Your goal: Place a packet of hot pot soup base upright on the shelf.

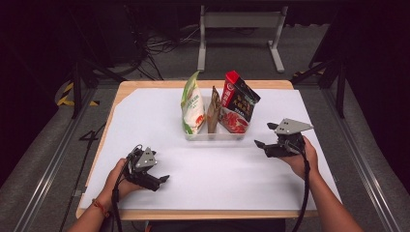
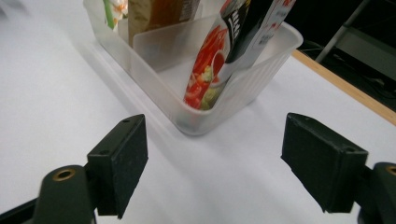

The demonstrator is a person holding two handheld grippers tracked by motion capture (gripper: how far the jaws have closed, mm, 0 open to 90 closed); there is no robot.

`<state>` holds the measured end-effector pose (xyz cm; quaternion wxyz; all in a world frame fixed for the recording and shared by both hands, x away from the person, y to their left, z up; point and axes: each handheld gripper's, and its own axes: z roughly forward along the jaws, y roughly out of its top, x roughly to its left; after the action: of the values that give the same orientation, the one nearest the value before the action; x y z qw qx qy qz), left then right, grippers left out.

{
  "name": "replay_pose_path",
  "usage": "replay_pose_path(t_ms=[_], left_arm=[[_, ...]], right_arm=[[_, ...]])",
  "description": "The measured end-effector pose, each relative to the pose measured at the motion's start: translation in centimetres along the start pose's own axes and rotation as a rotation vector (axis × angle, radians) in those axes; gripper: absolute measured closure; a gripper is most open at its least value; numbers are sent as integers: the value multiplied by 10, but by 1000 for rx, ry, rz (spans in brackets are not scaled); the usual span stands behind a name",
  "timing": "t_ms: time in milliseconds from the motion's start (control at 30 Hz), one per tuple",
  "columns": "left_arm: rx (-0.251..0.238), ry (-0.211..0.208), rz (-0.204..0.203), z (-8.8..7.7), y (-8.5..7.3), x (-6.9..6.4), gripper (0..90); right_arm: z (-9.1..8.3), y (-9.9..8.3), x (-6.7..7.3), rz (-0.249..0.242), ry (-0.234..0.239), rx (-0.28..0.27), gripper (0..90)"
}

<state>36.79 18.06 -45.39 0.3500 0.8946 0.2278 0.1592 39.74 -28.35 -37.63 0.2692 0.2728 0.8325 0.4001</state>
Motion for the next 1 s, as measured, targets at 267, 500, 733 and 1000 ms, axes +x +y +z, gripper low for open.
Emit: replay_pose_path(t_ms=[267,500,733,1000], left_arm=[[0,0,2,0,0,0,38],[-1,2,4,0,0,-1,37],[1,4,9,0,0,-1,37],[2,4,10,0,0,-1,37]], right_arm=[[-3,-18,6,1,11,9,228],[-10,-32,9,-3,13,9,214],[-18,-47,8,16,22,-5,207],[-31,-63,8,32,11,-32,204]])
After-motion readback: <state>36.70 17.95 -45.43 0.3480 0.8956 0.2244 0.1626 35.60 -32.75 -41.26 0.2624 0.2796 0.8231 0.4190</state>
